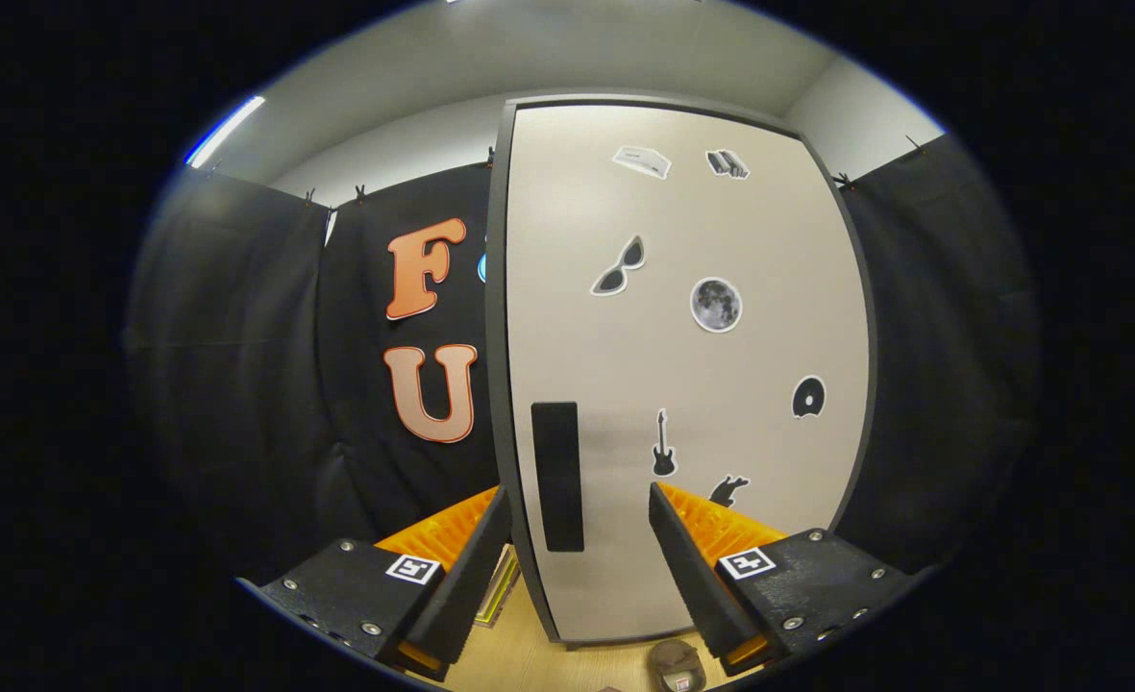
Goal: Open the shoe cabinet door, grab the shoes and put them into the shoe cabinet, then close the shoe cabinet door.
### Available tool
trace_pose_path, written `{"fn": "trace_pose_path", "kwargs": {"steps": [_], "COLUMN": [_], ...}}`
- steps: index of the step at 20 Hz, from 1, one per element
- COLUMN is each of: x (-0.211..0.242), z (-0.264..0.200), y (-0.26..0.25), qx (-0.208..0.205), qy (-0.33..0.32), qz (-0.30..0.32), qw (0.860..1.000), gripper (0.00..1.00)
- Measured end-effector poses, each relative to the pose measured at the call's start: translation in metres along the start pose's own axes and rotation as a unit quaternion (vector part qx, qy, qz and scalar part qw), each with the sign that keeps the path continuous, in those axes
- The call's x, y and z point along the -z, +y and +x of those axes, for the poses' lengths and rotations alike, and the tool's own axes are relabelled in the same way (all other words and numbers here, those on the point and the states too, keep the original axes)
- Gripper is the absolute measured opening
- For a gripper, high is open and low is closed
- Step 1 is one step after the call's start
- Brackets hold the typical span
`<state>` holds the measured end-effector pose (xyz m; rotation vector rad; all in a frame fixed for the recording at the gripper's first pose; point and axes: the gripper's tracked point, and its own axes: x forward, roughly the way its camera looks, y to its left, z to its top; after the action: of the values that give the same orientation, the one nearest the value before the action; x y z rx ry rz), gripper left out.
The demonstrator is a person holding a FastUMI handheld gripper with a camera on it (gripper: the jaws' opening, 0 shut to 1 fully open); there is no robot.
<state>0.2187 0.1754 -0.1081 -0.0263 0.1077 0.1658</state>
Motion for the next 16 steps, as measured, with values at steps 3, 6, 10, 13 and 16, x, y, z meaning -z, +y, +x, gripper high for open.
{"fn": "trace_pose_path", "kwargs": {"steps": [3,6,10,13,16], "x": [0.007,0.013,0.022,0.022,0.023], "z": [0.028,0.047,0.061,0.064,0.065], "y": [0.004,0.009,0.021,0.015,0.014], "qx": [-0.004,-0.009,-0.016,0.011,0.019], "qy": [0.007,0.013,0.02,0.013,0.016], "qz": [-0.01,-0.012,-0.028,-0.039,-0.018], "qw": [1.0,1.0,0.999,0.999,1.0], "gripper": [0.85,0.79,0.62,0.43,0.35]}}
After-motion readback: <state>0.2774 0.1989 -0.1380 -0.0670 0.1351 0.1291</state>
